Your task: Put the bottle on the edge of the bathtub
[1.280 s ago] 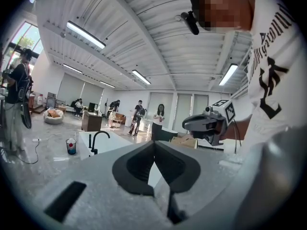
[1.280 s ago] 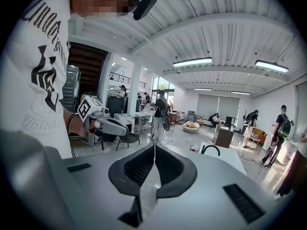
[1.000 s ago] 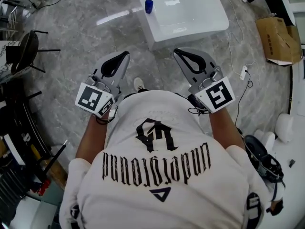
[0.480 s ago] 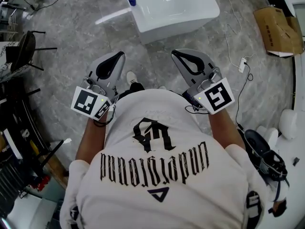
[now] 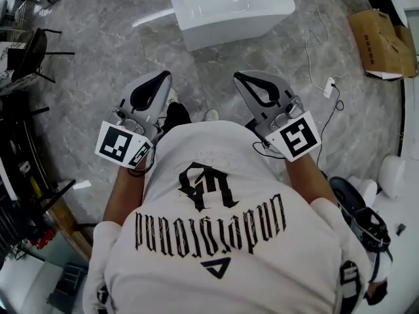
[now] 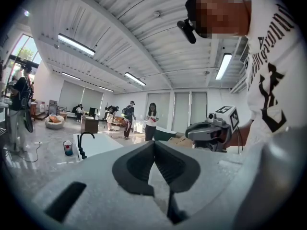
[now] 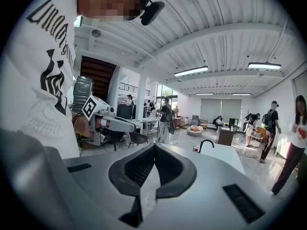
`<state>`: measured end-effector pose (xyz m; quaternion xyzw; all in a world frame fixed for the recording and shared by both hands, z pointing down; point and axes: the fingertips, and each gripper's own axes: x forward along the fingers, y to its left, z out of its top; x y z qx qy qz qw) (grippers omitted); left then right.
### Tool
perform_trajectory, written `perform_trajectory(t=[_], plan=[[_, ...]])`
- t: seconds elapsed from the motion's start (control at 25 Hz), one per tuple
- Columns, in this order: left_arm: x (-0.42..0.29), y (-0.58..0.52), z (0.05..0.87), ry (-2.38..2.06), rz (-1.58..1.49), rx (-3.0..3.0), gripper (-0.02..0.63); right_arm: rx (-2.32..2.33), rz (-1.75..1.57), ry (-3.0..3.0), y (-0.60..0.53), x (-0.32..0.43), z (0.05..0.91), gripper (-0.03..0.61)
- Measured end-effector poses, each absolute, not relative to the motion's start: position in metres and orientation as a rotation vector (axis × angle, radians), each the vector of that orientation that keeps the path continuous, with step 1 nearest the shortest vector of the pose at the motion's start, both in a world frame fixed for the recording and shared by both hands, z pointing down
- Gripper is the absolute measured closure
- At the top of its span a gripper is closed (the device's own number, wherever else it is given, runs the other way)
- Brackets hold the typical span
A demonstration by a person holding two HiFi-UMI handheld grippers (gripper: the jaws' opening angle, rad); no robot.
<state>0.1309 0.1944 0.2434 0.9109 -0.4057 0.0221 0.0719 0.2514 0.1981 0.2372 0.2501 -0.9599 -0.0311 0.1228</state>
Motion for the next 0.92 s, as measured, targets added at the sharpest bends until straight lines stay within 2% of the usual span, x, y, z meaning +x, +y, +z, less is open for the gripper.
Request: perform_trajectory(t=[0.32,0.92], plan=[[0.139,0.219,0.244,-1.27,0.068,2.711,0.598,0.649,-0.068,-2.831,0.223,0.251,0.24,0.563],[0.131,0.205,0.242,-1.326,0.051,2.696,0.598,0.618,-0.09,-2.854,0.202,0.241,0.24,0.563]])
